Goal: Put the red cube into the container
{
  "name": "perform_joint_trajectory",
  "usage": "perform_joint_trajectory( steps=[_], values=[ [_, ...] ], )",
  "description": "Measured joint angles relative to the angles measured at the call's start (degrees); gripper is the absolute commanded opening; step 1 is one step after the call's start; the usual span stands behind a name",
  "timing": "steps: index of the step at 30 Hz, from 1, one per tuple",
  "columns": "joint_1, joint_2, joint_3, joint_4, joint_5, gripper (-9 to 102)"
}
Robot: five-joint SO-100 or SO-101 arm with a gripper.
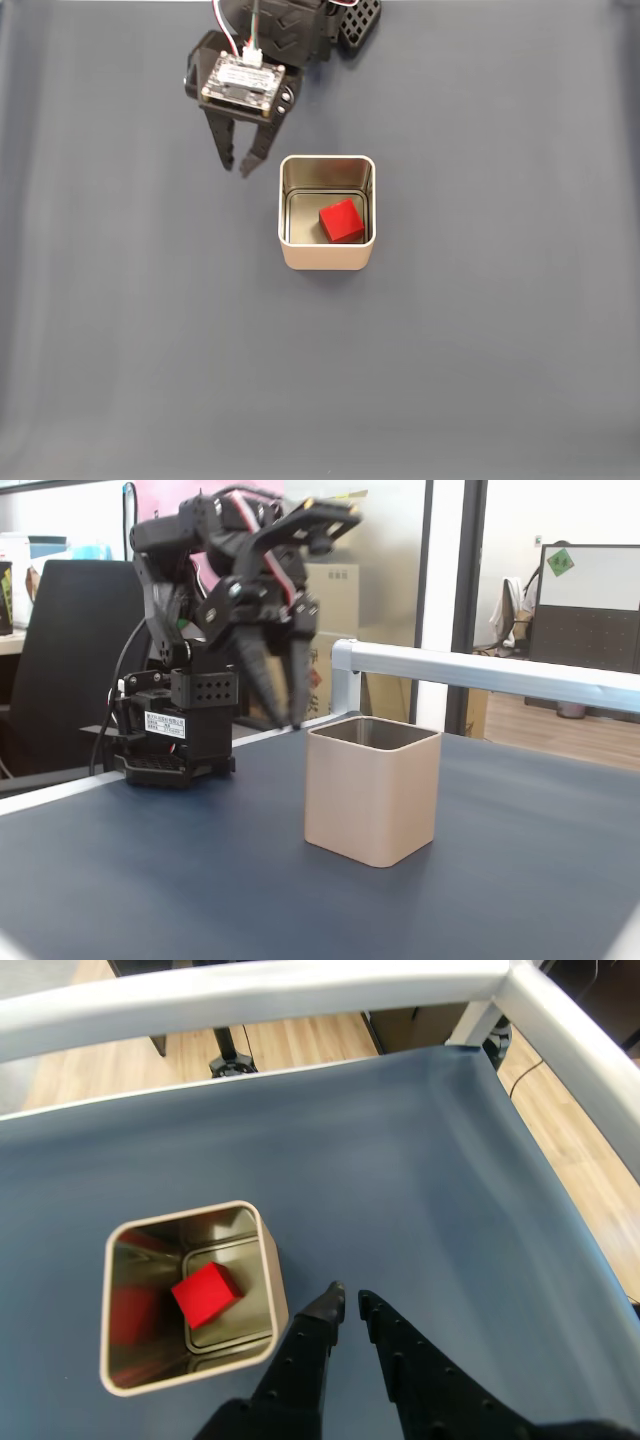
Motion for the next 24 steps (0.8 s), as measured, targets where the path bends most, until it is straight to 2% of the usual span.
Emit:
perform_joint_trajectory(
  steps=[9,17,24],
  values=[
    [1.1,16.6,20.9,0.3,-3.1,0],
    [-7.2,25.1,32.2,2.3,-3.0,0],
    [-16.1,32.0,38.6,3.0,2.9,0]
  ],
)
